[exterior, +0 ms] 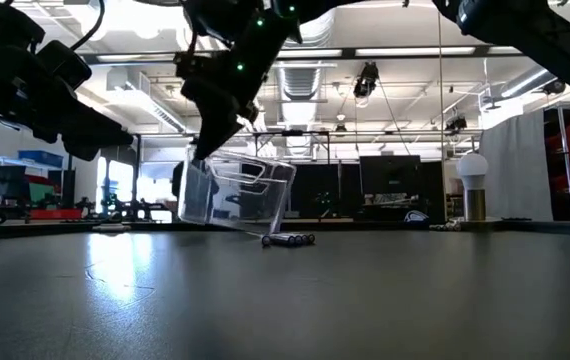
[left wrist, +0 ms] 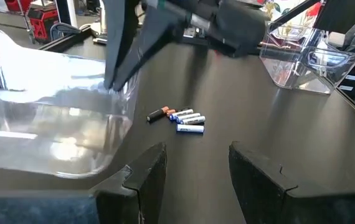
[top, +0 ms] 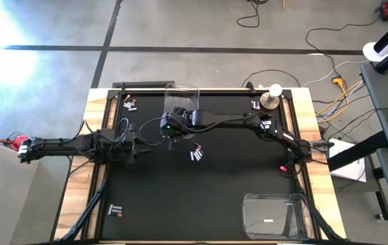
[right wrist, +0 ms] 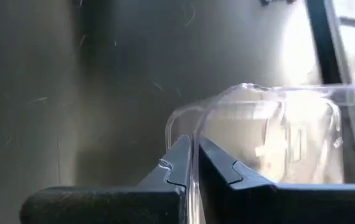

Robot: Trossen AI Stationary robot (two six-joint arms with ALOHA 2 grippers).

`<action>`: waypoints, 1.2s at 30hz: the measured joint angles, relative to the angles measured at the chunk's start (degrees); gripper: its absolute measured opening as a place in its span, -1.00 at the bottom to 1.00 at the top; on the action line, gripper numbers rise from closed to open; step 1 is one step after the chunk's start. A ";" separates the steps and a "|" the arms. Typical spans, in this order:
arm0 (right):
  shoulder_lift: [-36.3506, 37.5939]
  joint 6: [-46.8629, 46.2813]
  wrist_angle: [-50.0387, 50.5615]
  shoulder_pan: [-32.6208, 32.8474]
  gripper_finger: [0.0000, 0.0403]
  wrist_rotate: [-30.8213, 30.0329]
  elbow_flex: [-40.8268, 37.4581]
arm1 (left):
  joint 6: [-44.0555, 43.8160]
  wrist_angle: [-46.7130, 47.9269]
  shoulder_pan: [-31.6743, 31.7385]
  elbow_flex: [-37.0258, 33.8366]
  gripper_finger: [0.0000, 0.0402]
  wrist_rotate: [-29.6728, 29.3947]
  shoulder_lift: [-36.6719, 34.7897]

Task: Sort batteries
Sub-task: Move the top transparent bin to the top left

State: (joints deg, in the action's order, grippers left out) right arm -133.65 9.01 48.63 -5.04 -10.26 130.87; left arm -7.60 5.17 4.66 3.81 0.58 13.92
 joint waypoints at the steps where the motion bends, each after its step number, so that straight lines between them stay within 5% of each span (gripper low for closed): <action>1: -0.36 -0.29 0.09 -0.01 -0.94 0.06 -0.01 | -0.01 -0.01 0.00 0.00 -0.23 0.01 0.06; 36: -1.51 -0.76 -5.71 0.04 -0.94 2.08 -1.79 | 0.00 0.00 0.01 0.00 -0.23 0.00 0.41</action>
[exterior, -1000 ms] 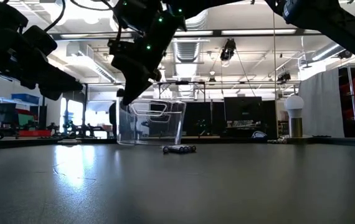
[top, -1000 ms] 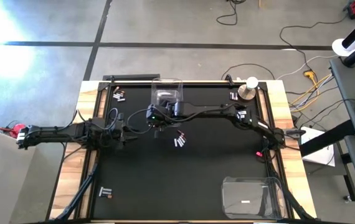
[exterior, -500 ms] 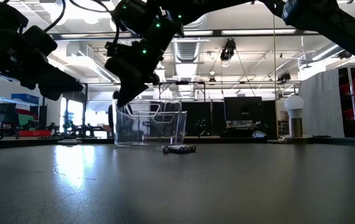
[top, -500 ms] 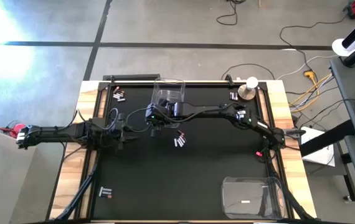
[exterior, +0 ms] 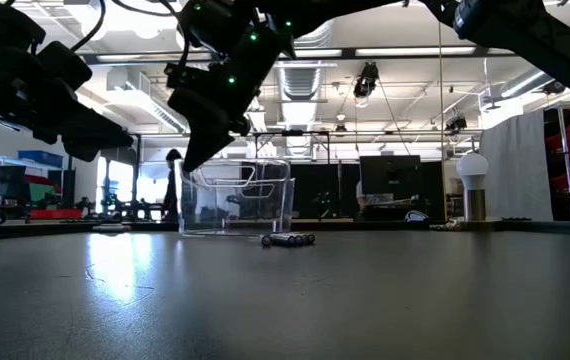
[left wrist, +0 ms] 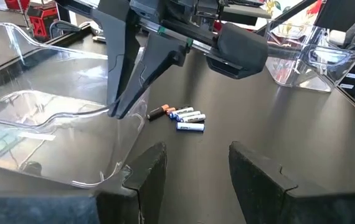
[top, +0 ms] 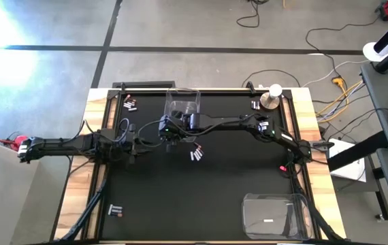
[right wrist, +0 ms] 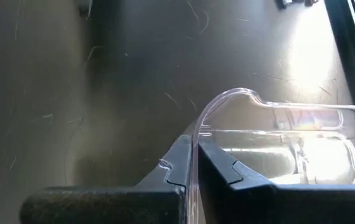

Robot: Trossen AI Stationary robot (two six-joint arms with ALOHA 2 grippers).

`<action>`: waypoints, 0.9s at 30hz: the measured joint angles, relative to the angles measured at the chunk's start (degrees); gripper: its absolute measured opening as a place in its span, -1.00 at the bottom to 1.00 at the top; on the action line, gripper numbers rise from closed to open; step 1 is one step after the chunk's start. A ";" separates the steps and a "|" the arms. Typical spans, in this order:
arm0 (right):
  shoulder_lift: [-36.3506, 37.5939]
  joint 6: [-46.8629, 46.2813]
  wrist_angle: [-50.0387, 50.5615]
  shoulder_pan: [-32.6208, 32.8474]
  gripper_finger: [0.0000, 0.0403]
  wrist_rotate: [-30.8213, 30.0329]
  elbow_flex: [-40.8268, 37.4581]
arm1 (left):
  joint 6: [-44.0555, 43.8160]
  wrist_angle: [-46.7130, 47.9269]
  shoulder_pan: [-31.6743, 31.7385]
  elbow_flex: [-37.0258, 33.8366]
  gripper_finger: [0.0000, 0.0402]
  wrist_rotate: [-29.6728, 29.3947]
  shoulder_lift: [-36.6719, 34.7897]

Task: Sort batteries
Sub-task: Move the top transparent bin to the top left

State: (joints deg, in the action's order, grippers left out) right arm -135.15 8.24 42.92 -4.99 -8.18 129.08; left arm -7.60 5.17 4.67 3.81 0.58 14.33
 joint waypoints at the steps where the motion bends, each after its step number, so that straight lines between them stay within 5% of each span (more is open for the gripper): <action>1: 0.00 0.56 0.00 -0.01 -0.94 0.12 0.00 | 0.00 0.00 0.00 0.00 -0.23 0.00 0.00; 13: 0.24 6.78 -1.17 -0.02 -0.93 1.03 -2.36 | -0.01 0.00 -0.01 0.00 -0.23 0.00 0.00; 27: 0.13 -0.27 -4.28 -1.15 -0.94 0.65 -2.58 | 0.00 0.00 -0.02 0.00 -0.23 0.02 0.00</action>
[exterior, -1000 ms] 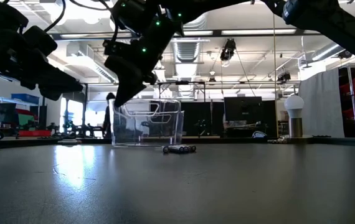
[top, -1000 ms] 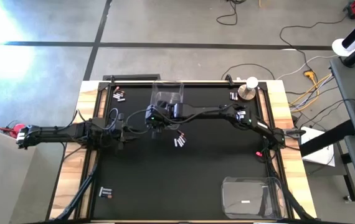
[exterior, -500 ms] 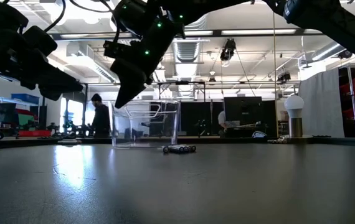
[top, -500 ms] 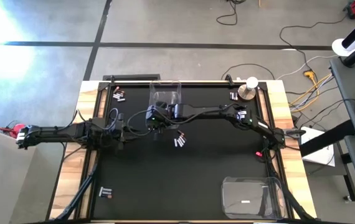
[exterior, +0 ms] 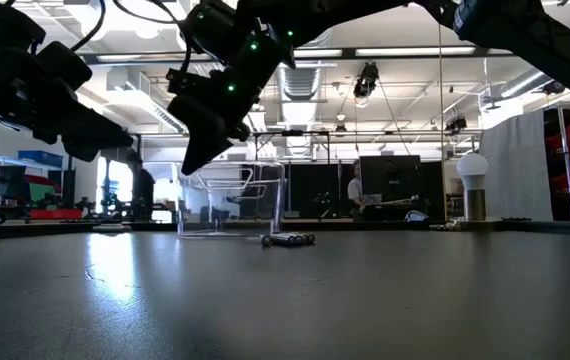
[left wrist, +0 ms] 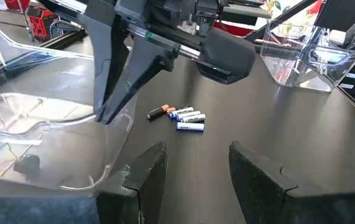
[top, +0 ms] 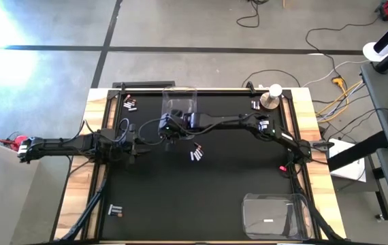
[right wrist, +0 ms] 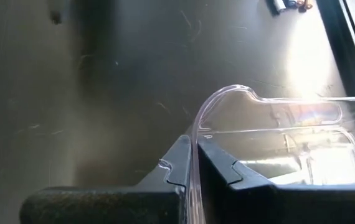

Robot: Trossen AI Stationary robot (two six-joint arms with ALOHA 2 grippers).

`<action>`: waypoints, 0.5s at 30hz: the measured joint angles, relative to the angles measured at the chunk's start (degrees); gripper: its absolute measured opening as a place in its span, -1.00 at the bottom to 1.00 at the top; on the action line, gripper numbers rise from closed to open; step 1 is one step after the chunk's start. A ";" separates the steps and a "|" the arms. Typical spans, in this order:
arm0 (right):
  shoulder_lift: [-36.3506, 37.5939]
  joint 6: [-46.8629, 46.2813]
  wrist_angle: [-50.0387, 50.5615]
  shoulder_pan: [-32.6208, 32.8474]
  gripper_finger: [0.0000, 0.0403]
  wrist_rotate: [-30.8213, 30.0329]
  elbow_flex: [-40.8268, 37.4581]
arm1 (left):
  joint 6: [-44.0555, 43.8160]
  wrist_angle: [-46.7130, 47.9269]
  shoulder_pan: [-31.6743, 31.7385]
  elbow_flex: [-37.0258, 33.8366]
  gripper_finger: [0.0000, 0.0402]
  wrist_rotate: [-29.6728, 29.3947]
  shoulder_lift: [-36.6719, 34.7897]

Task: Sort batteries
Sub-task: Move the top transparent bin to the top left

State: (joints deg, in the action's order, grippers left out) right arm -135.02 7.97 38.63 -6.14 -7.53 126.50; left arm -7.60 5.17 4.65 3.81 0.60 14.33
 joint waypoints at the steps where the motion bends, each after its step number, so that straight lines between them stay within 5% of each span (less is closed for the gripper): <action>1: 0.00 -0.43 0.00 -0.06 -0.94 0.02 -0.02 | 0.00 0.00 0.02 0.00 -0.23 0.00 0.00; 15: -0.02 -5.79 -0.02 -0.23 -0.94 -0.04 -0.07 | -0.02 0.01 0.02 0.00 -0.23 -0.02 0.00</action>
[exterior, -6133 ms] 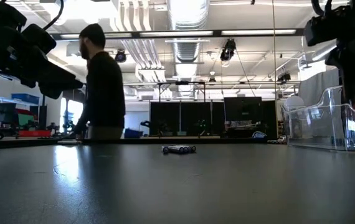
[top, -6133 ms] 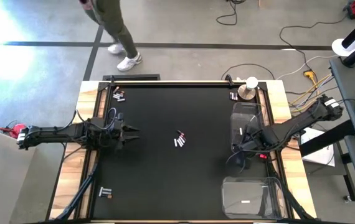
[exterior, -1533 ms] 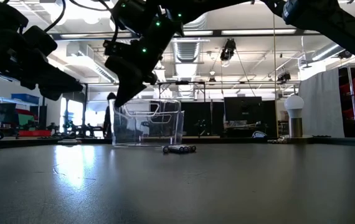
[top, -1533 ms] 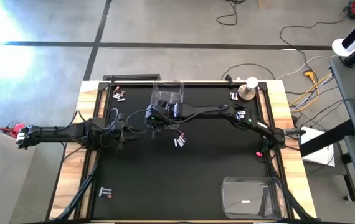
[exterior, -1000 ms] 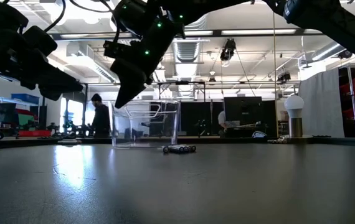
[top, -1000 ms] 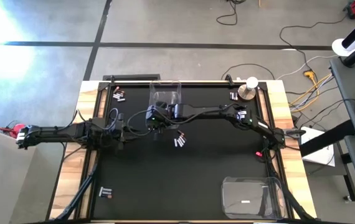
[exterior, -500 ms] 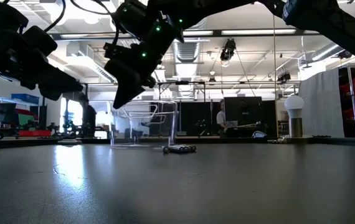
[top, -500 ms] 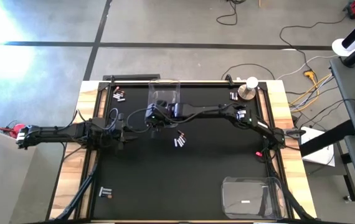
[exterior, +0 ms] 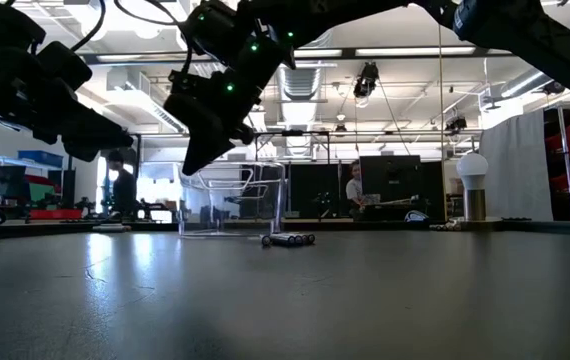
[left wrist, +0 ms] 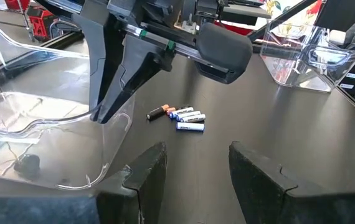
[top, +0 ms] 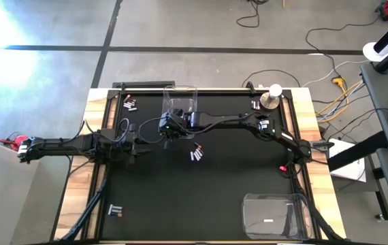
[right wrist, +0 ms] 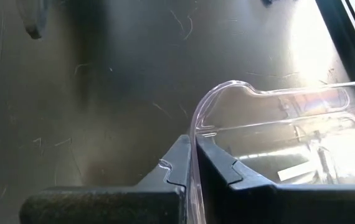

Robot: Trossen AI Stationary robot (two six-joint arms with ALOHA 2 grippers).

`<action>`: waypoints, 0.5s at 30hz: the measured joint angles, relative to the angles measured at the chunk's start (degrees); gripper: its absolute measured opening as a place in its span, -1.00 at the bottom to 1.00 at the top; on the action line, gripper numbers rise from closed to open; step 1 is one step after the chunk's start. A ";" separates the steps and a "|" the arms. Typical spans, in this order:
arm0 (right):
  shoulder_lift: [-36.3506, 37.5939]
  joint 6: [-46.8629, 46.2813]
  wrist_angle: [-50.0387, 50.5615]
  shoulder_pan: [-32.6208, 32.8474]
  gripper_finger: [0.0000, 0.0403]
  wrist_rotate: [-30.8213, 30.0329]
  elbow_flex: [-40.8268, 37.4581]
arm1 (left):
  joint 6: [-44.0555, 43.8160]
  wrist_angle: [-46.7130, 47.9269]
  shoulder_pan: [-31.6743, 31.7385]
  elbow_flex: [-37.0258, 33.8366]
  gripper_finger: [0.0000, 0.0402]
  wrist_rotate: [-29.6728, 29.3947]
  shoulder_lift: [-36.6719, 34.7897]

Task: Sort batteries
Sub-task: Move the top transparent bin to the top left

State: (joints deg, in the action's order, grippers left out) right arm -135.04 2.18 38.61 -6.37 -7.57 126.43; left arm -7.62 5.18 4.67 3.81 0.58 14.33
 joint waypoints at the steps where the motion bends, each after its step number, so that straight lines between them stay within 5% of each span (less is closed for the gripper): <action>1: 0.00 -0.63 -0.02 -0.02 -0.94 0.00 0.00 | 0.02 -0.01 0.00 0.00 -0.23 0.00 0.00; 15: -0.04 0.45 0.05 0.18 -0.94 0.30 0.00 | 0.02 -0.01 0.00 0.00 -0.23 0.02 0.00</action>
State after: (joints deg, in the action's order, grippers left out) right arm -135.09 2.63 38.66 -6.19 -7.28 126.43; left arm -7.60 5.17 4.67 3.81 0.60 14.33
